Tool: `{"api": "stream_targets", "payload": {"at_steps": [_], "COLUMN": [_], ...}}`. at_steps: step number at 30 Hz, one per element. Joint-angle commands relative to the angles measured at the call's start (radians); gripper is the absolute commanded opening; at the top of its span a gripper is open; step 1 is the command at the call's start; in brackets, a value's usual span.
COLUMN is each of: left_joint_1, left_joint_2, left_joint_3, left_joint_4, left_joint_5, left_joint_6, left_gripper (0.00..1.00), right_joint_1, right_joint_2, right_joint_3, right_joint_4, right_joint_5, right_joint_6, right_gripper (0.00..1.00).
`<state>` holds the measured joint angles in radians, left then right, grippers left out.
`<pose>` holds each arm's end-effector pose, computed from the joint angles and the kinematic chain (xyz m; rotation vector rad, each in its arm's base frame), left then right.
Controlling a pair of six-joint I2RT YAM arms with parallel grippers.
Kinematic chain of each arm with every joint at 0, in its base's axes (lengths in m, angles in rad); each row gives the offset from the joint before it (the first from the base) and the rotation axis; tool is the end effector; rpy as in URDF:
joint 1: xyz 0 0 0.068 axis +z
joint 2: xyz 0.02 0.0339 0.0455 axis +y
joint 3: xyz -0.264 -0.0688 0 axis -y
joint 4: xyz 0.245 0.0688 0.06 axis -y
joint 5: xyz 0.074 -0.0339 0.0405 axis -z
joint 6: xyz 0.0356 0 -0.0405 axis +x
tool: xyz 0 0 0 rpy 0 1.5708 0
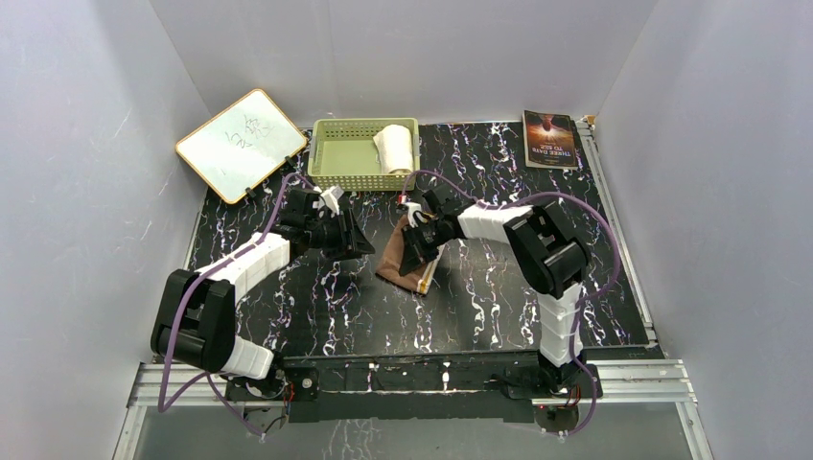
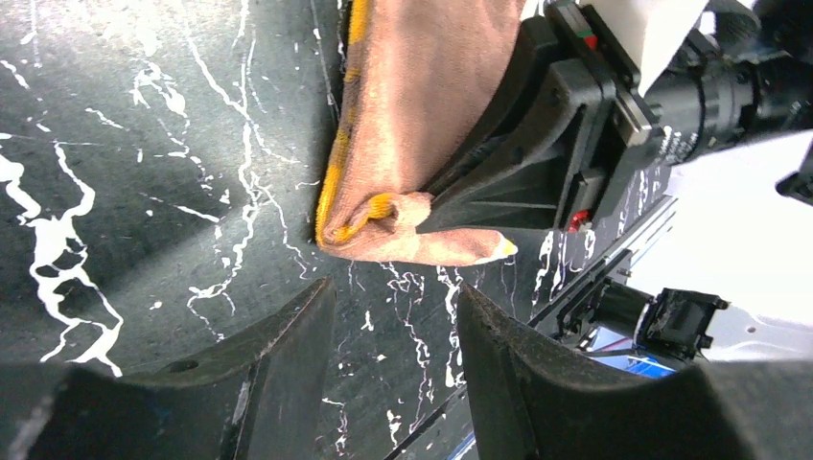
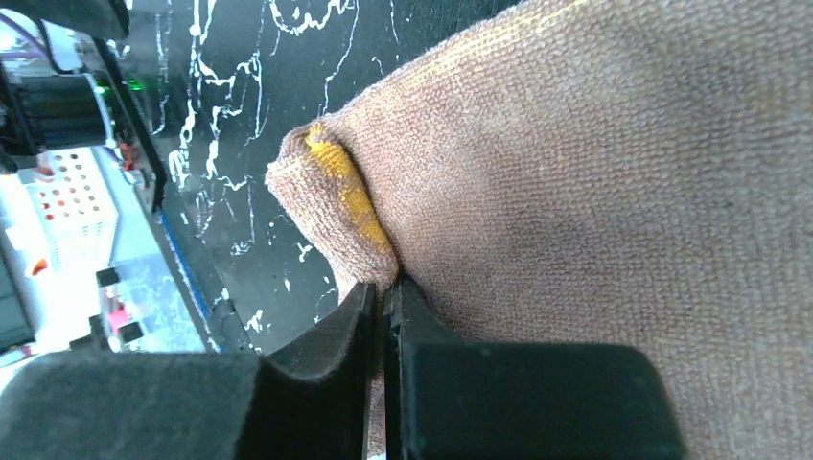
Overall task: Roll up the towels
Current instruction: Roll the towel at the center of the board.
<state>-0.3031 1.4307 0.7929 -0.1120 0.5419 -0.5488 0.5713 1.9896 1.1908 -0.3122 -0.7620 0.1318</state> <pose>0.2734 -0.1047 0.2060 -0.0061 2.4245 -1.0417 0.3110 0.2291 0.1316 -0.8397 2.5926 1.2390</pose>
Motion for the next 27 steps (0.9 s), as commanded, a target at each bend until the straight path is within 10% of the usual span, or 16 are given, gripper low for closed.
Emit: {"api": "stream_targets", "payload": {"at_steps": [1, 10, 27], "left_joint_1": [0.005, -0.051, -0.119], "left_joint_2": [-0.002, 0.065, 0.328], "left_joint_3": [0.007, -0.019, 0.038], "left_joint_4": [0.035, 0.168, 0.282], "left_joint_5": [0.087, 0.199, -0.027], "left_joint_6": [-0.018, -0.047, -0.076], "left_gripper": [0.48, 0.01, 0.0], "right_joint_1": [-0.019, -0.072, -0.095], "right_joint_2": [0.053, 0.139, 0.151], "right_joint_3": [0.053, 0.048, 0.03], "right_joint_4": [-0.03, -0.003, -0.009], "right_joint_5": [-0.073, -0.052, -0.026], "right_joint_6": [0.012, 0.068, 0.056], "right_gripper": [0.0, 0.0, 0.13]}}
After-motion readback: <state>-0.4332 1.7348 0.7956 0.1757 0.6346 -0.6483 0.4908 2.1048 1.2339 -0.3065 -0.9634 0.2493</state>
